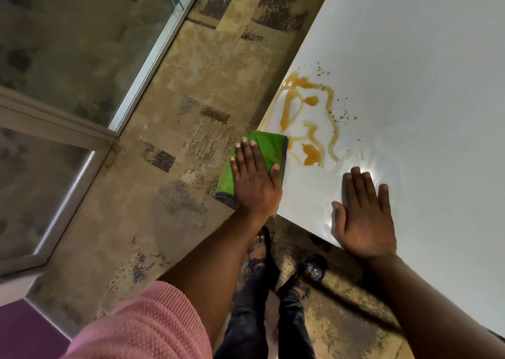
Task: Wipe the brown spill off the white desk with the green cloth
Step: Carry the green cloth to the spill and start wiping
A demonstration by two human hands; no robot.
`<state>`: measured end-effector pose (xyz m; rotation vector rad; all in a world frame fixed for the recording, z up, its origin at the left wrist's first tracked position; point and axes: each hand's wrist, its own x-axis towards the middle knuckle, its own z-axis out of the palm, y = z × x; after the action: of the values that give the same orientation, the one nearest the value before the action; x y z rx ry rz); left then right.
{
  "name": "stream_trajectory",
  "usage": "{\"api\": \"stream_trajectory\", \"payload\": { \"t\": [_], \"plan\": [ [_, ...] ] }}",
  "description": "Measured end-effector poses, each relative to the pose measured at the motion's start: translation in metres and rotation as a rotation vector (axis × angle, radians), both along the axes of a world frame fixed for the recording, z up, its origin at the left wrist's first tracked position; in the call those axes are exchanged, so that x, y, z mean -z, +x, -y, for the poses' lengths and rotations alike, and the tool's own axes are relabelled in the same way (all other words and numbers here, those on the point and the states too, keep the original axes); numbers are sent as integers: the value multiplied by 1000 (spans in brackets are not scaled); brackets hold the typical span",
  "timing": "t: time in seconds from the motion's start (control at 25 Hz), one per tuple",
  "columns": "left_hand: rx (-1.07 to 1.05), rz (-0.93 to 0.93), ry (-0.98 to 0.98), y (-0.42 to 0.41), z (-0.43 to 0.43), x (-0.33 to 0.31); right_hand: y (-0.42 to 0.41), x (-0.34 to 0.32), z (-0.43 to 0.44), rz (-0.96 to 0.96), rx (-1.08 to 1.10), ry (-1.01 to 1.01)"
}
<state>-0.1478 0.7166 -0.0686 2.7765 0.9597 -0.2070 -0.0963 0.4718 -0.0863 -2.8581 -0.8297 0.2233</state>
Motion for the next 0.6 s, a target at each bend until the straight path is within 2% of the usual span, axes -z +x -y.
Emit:
{"api": "stream_trajectory", "payload": {
  "t": [0.28,0.44,0.6],
  "plan": [
    [111,-5,-20,-10,27,-7,0,-9,-2,-25,0,4],
    [177,16,-117,-18,63,-10,2,-15,-4,-70,-2,19],
    [209,-14,-207,-20,54,-26,0,-27,-3,-120,7,62]
  ]
}}
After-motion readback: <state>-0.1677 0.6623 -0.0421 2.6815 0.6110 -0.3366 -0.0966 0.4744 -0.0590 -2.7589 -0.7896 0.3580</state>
